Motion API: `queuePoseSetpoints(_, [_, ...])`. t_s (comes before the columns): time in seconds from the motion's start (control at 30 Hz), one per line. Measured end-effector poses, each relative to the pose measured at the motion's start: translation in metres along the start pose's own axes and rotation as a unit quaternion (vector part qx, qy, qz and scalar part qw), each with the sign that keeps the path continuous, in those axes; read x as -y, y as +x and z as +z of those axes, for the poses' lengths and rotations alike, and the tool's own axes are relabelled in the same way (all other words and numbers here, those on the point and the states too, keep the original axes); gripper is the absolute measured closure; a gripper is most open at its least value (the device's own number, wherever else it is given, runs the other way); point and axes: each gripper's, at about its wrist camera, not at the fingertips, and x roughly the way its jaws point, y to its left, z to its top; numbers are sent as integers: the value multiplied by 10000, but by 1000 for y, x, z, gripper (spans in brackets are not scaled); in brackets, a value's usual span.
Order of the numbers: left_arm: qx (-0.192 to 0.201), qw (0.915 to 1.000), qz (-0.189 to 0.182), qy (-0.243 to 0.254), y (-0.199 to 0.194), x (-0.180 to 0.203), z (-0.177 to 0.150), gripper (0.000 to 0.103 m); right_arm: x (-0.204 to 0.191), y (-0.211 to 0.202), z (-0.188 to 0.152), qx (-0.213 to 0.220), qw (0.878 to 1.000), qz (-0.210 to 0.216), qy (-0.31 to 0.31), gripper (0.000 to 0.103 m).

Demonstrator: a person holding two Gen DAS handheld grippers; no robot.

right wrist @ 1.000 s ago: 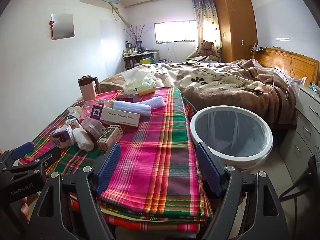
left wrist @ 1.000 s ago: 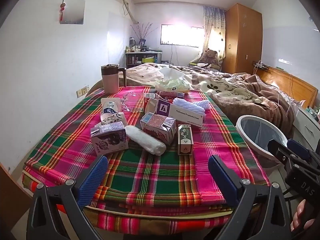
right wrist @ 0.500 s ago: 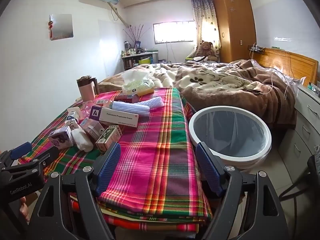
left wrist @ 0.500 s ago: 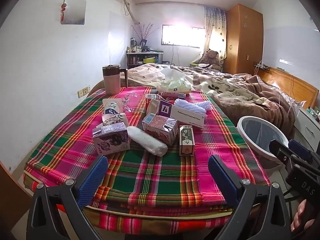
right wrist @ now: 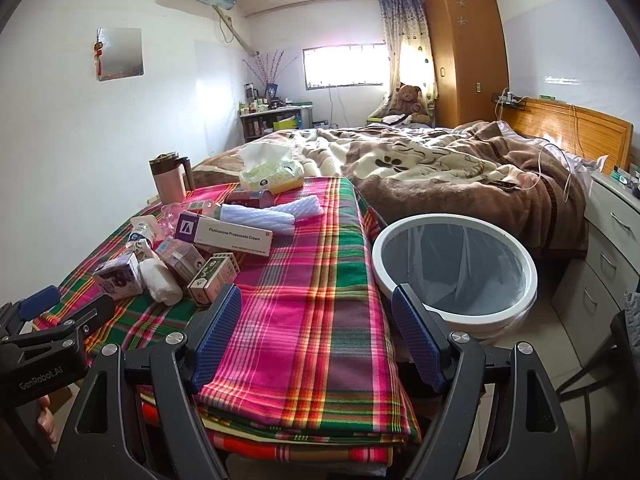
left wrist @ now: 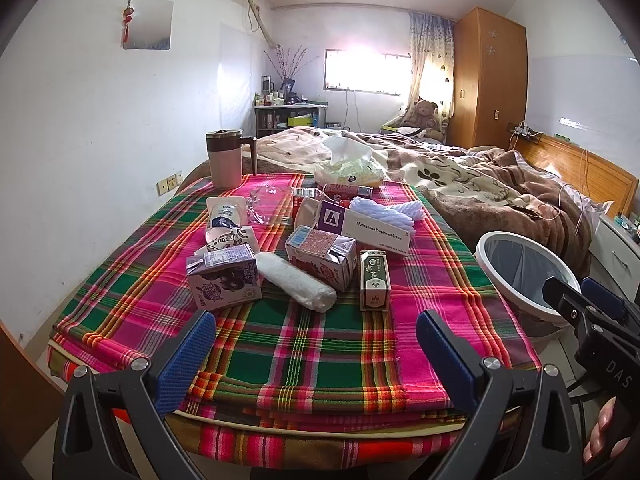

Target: Collect trash

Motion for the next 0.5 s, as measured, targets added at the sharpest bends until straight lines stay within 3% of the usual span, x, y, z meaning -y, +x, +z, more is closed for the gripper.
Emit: queuePoseSetpoints(0.5, [-22, 10000, 13, 2, 3, 3, -2, 1, 1, 0, -1, -21, 10000, -38, -21, 24])
